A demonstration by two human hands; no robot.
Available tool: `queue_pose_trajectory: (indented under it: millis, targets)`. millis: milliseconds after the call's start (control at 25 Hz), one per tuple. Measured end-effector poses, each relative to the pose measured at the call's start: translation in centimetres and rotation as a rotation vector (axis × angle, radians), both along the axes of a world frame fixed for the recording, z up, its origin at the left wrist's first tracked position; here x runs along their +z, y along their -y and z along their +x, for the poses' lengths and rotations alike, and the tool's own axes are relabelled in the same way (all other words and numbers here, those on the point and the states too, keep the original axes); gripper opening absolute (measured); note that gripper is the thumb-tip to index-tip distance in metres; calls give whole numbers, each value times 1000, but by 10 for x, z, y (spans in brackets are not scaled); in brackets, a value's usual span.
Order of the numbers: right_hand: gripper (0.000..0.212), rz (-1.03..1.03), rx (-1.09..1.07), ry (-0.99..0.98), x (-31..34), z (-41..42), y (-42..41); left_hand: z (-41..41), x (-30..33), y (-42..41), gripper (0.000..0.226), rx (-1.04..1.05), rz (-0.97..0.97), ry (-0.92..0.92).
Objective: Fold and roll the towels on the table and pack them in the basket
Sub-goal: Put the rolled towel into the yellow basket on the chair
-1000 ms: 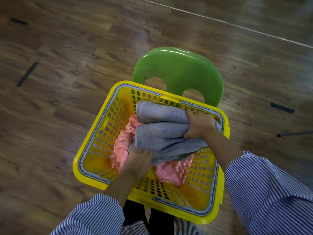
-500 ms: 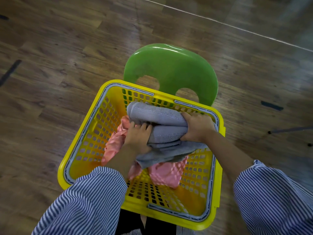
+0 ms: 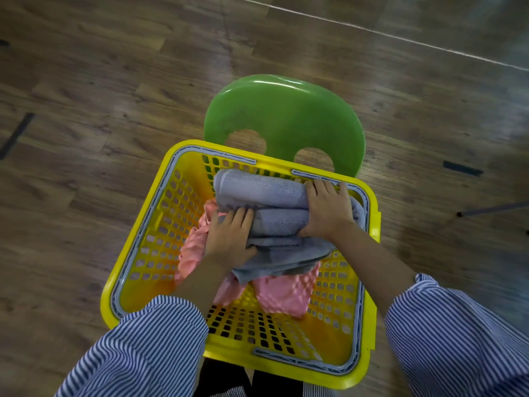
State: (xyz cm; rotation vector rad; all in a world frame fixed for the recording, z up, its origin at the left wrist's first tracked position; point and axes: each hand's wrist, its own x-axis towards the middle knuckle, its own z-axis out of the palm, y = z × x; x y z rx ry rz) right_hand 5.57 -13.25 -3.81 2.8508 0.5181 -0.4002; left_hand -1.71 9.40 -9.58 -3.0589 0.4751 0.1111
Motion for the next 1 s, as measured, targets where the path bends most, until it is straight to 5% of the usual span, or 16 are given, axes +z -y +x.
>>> queue_pose_trajectory:
  millis: [200,440,560,720,840,1000]
  targets:
    - [112,124,-42,105,8,-42,-2,-30,14,6,79,-84,-81,65]
    - [68,427,-287,402,-3,-139,-4,-87,7,25,71,-327,-243,-102]
    - [68,482,-519,236,-29,-182,-11,-100,-6,28,67,-435,-229,-216]
    - [87,414,-748,-252,-74,-192,-13,-90,-38,37,64,-610,-189,-264]
    - [82,350,-705,-422,-106,-181,-13,-81,-59,43,68,-658,-171,-388]
    - [100,529,-855,-544,-148,-167,-11,-81,-93,51,63,-745,-106,-344]
